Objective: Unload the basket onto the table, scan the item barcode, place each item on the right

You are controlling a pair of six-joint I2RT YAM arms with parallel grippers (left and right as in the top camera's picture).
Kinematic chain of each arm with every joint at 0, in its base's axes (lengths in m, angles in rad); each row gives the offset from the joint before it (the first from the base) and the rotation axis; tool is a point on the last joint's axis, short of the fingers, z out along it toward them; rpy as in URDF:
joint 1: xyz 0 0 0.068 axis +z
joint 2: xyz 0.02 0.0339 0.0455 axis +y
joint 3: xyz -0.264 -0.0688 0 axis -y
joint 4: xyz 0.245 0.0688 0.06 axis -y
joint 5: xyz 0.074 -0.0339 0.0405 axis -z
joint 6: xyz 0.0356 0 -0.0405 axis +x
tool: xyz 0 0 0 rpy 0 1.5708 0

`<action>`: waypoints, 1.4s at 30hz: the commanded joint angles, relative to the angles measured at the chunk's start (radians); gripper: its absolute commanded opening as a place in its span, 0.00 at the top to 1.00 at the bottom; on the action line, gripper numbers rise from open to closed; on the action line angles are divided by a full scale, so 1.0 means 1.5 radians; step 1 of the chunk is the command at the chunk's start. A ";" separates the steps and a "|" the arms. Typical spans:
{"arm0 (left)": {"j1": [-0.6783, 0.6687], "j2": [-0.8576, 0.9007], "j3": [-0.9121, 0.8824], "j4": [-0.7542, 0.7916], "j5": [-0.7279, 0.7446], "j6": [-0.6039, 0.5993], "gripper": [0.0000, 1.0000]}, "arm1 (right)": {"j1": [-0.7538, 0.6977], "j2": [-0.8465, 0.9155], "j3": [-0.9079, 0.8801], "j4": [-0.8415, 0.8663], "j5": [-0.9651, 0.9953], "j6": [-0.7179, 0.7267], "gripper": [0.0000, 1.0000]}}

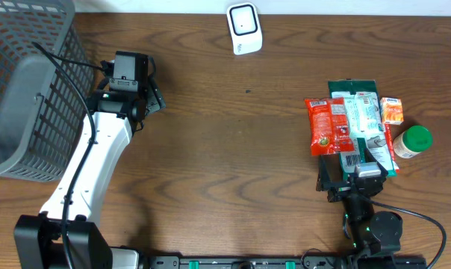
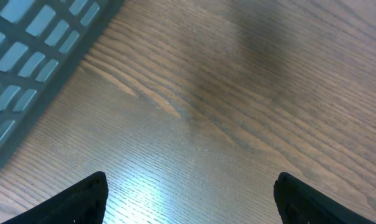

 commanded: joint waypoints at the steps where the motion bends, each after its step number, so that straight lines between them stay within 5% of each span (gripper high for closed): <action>1: 0.003 -0.075 0.009 -0.002 -0.008 -0.003 0.14 | -0.003 -0.004 -0.001 -0.003 0.001 0.011 0.01; 11: 0.003 -0.479 0.010 -0.003 -0.008 -0.003 0.14 | -0.003 -0.004 -0.001 -0.003 0.001 0.011 0.01; 22: 0.018 -0.768 -0.032 -0.047 -0.008 -0.002 0.14 | -0.003 -0.004 -0.001 -0.003 0.001 0.011 0.01; 33: 0.081 -1.019 -0.275 -0.058 -0.008 0.011 0.14 | -0.003 -0.004 -0.001 -0.003 0.001 0.011 0.01; 37: 0.082 -1.024 -0.345 0.009 -0.003 0.009 0.14 | -0.003 -0.004 -0.001 -0.003 0.001 0.011 0.01; 42: 0.082 -1.025 -0.467 0.269 0.059 0.009 0.14 | -0.003 -0.004 -0.001 -0.003 0.001 0.011 0.01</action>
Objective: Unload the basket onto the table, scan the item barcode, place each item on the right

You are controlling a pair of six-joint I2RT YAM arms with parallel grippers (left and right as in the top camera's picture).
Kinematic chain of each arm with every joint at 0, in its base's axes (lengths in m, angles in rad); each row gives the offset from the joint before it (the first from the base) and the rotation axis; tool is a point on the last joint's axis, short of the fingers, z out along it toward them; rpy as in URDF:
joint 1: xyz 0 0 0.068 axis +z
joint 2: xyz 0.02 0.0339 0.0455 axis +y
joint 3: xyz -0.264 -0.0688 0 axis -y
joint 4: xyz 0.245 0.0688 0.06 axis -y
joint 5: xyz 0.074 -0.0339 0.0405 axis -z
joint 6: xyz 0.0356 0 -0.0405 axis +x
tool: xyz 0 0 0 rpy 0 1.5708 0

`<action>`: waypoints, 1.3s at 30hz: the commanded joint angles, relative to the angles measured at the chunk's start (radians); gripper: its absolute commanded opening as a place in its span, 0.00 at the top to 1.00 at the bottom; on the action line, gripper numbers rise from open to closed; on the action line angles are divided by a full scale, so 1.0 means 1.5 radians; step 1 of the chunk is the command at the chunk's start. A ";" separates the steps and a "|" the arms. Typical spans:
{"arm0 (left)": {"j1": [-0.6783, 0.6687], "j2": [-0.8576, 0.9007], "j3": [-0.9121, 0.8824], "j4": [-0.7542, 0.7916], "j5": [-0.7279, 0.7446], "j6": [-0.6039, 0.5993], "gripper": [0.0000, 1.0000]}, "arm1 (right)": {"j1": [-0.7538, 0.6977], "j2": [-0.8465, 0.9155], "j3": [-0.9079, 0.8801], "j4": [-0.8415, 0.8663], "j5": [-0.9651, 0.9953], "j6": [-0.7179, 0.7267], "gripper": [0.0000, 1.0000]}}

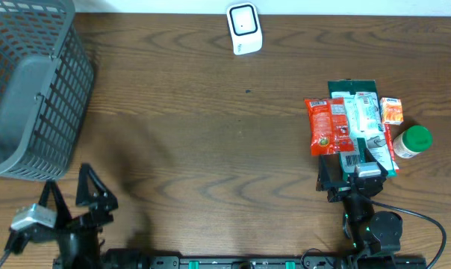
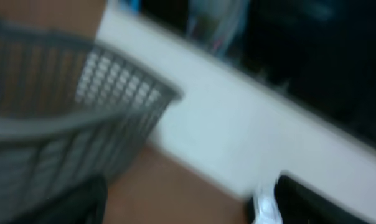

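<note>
Several grocery items lie at the right of the table: a red packet [image 1: 328,125], a white and green packet [image 1: 362,113], a small orange packet [image 1: 392,110] and a green-lidded bottle [image 1: 414,142]. A white scanner [image 1: 244,28] stands at the far edge; the blurred left wrist view shows it as a white shape [image 2: 264,206]. My left gripper [image 1: 69,191] [image 2: 188,208] is at the near left edge, open and empty, far from the items. My right gripper [image 1: 350,177] sits at the near end of the pile; its jaws are hidden by its own body.
A grey mesh basket [image 1: 28,90] fills the far left corner and shows blurred in the left wrist view [image 2: 63,118]. A dark green box [image 1: 352,87] lies under the packets. Bare brown wood [image 1: 210,134] lies between basket and items.
My left arm was stretched out beside the basket with its gripper over the table. Now it is folded back at the near left edge, its camera facing the basket and wall. The right arm and items are unchanged.
</note>
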 commanded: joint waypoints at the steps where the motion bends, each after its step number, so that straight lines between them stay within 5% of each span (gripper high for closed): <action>1: 0.004 -0.005 -0.089 0.167 0.066 0.008 0.14 | -0.003 -0.004 -0.001 -0.003 0.000 0.011 0.01; 7: 0.004 -0.005 -0.251 0.463 0.146 0.007 0.14 | -0.003 -0.004 -0.001 -0.003 0.001 0.011 0.01; 12: 0.004 -0.005 -0.349 0.562 0.156 0.008 0.14 | -0.003 -0.004 -0.001 -0.003 0.001 0.011 0.01; 19: 0.004 -0.005 -0.407 0.535 0.156 0.008 0.14 | -0.003 -0.004 -0.001 -0.003 0.000 0.011 0.01; 33: 0.004 -0.005 -0.406 0.233 0.124 0.019 0.14 | -0.003 -0.004 -0.001 -0.003 0.000 0.011 0.01; 39: 0.003 -0.006 -0.406 0.230 0.144 0.170 0.14 | -0.003 -0.004 -0.001 -0.003 0.001 0.011 0.01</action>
